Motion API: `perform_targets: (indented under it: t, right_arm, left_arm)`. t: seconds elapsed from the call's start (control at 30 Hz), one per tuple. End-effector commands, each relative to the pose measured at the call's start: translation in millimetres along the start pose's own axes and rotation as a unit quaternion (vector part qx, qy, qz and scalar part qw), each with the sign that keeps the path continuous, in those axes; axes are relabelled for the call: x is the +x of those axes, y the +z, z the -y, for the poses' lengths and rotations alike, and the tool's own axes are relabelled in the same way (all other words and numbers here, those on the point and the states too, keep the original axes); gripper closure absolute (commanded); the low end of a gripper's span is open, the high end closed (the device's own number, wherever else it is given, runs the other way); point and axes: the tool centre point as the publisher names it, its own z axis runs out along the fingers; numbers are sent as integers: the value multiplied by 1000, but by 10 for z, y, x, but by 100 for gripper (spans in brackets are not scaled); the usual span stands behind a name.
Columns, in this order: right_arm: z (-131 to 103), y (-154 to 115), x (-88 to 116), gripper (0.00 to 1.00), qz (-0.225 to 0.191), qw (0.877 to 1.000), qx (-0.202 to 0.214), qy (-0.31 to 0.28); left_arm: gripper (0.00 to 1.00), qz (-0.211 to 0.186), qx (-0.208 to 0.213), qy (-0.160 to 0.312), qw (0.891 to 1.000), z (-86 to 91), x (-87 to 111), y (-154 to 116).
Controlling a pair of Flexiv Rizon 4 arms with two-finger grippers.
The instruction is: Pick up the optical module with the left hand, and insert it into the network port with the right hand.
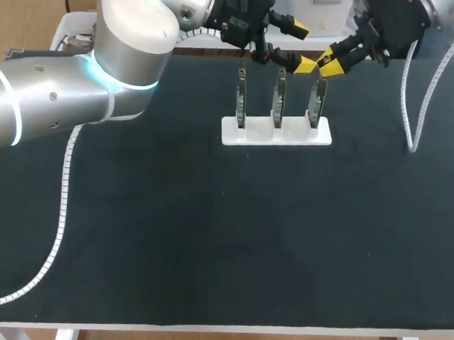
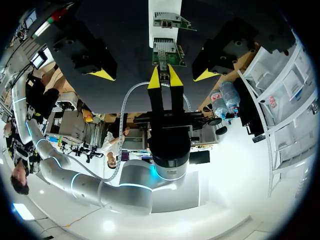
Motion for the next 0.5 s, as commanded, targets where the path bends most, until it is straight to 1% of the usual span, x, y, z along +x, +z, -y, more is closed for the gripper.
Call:
perform_targets:
  t: [0.03, 0.27, 0.3, 0.33, 0.37, 0.47, 0.5]
  right_arm:
    - [63, 12, 29, 100, 2, 996, -88, 1]
    - [60, 40, 28, 100, 4, 996, -90, 0]
    - [60, 40, 25, 98, 3, 996, -89, 0]
    - [60, 40, 25, 87, 3, 996, -89, 0]
    - [60, 40, 25, 67, 3, 996, -89, 0]
    - [60, 40, 25, 49, 3, 996, -89, 0]
    - [60, 40, 25, 0, 3, 996, -89, 0]
  left_arm:
    - [0, 0, 0, 0, 1000, 1, 1, 0]
    - [0, 0, 0, 0, 1000, 1, 1, 0]
    - [0, 0, 0, 0, 1000, 1, 1, 0]
    - [0, 0, 0, 0, 1000, 1, 1, 0]
    - [0, 0, 0, 0, 1000, 1, 1, 0]
    - [0, 0, 0, 0, 1000, 1, 1, 0]
    - [0, 0, 0, 0, 1000, 1, 1, 0]
